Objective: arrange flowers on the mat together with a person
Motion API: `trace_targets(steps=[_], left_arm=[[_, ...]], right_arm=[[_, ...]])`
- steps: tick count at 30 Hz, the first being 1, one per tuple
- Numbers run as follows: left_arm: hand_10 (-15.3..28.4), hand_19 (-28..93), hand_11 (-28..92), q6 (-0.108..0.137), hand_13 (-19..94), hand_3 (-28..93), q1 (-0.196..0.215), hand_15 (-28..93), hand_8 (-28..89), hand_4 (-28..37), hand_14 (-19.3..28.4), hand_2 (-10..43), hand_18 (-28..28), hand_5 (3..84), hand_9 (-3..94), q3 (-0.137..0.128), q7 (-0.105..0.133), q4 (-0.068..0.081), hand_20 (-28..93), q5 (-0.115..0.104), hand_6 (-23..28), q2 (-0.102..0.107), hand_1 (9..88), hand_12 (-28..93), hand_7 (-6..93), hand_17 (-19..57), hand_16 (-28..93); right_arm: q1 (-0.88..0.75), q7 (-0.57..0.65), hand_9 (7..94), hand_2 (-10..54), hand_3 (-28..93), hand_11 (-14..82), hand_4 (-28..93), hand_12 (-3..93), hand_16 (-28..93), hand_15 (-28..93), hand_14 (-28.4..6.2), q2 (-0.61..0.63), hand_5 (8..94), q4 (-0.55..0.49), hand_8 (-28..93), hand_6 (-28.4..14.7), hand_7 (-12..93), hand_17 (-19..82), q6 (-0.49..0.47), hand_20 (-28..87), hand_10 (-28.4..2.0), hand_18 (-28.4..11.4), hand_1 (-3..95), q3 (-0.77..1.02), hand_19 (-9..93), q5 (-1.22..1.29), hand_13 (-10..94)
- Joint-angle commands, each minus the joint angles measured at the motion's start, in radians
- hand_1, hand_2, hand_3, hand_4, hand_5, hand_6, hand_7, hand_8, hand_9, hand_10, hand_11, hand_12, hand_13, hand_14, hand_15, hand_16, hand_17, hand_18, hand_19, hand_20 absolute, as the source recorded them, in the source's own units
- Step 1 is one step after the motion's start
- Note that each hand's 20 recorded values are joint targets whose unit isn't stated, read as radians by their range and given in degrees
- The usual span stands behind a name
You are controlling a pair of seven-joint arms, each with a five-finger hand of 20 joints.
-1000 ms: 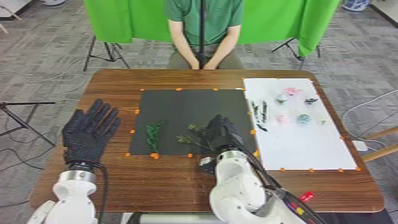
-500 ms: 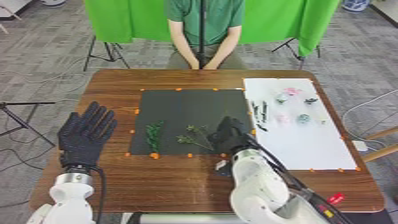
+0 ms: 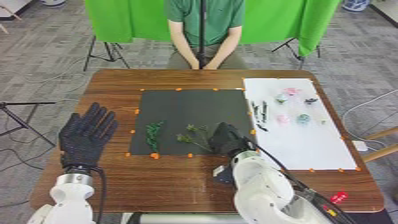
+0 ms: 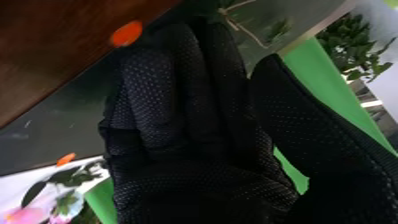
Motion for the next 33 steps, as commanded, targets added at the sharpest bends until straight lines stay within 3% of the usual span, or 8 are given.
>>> trace_targets(steps=[1, 13, 25, 33], left_arm=[[13.8, 39, 21, 0.006, 31, 76, 0.006, 30, -10, -28.3, 15.8, 12.7, 15.9, 49.1, 41.5, 0.01, -0.015, 0.002, 11, -0.015, 8.9, -0.008, 28.1, 8, 14.7, -7.1, -7], [13.8, 39, 21, 0.006, 31, 76, 0.002, 30, -10, -28.3, 15.8, 12.9, 16.0, 49.1, 41.6, 0.016, -0.01, 0.003, 11, -0.032, 8.9, -0.003, 27.9, 8, 14.8, -7.2, -7], [13.8, 39, 21, 0.002, 31, 76, 0.001, 30, -10, -28.3, 15.8, 13.1, 16.0, 49.1, 41.6, 0.018, -0.009, 0.005, 11, -0.031, 8.9, -0.002, 28.0, 8, 14.7, -7.1, -7], [13.8, 39, 21, 0.004, 31, 76, 0.011, 30, -10, -28.3, 15.8, 13.1, 16.0, 49.2, 41.6, 0.013, -0.003, 0.004, 11, -0.032, 8.9, -0.007, 27.9, 8, 14.7, -7.1, -7]], right_arm=[[0.001, -0.008, 73.5, 7.8, 79, 22.3, -23, 20.3, 26, 69, -19.0, -0.054, 72.4, 0.023, 0, -6.6, 16, 22, -0.01, 28, -19.1, -27.8, 39.9, -0.018, 78, 0.011, 56], [0.001, -0.02, 73.3, 7.5, 78, 22.5, -22, 20.9, 27, 70, -19.2, -0.074, 71.9, 0.009, -2, -6.6, 16, 21, -0.032, 29, -19.1, -27.8, 38.5, -0.036, 77, 0.023, 56], [-0.004, -0.01, 73.0, 7.6, 78, 22.4, -22, 20.6, 26, 70, -19.5, -0.08, 71.7, -0.001, -3, -6.7, 16, 21, -0.051, 29, -19.2, -27.8, 37.9, -0.043, 77, 0.036, 55], [0.004, 0.021, 73.6, 7.9, 78, 22.7, -21, 20.5, 26, 70, -19.6, -0.048, 72.0, -0.012, -3, -6.5, 17, 21, 0.03, 29, -19.4, -28.2, 36.7, -0.054, 77, 0.004, 56]])
